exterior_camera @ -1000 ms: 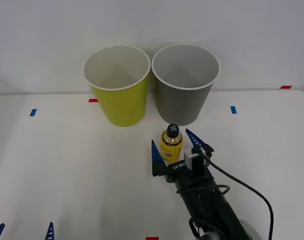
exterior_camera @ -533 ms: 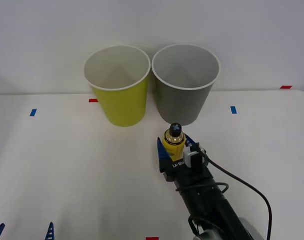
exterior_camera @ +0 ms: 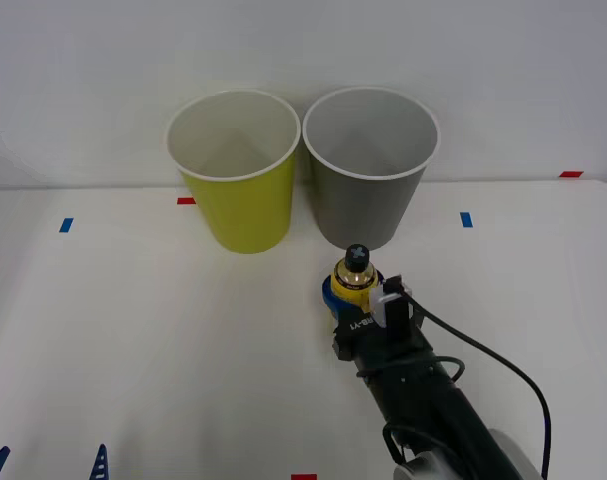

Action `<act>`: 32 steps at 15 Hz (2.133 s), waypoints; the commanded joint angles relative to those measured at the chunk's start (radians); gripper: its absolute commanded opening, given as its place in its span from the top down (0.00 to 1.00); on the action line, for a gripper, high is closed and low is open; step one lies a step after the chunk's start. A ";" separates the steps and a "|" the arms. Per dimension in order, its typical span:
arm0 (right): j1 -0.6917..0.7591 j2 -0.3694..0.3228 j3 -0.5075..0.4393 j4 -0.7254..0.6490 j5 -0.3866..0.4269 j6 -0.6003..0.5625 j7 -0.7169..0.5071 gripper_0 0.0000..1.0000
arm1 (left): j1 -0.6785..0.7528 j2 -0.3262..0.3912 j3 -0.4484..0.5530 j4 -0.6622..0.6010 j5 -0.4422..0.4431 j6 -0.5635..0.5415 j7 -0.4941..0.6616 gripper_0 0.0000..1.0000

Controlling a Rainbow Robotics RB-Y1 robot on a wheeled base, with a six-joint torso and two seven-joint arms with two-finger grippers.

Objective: Put cans in the gray bin and PET bottles in the light green bin.

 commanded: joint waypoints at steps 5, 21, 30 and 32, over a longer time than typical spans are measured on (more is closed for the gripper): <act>-0.043 -0.083 -0.062 -0.453 -0.009 0.627 -0.015 1.00 | 0.000 0.000 0.000 0.000 0.000 0.000 0.000 0.00; -0.800 -0.181 -0.187 -0.315 -0.372 1.053 -0.207 1.00 | 0.000 0.000 0.000 0.000 0.000 0.000 0.000 0.00; -1.008 -0.129 -0.077 0.053 -0.378 0.553 -0.193 1.00 | 0.000 0.000 0.000 0.000 0.000 0.000 0.000 0.00; -1.024 -0.118 -0.034 0.147 -0.339 0.426 -0.196 1.00 | 0.000 0.000 0.000 0.000 0.000 0.000 0.000 0.00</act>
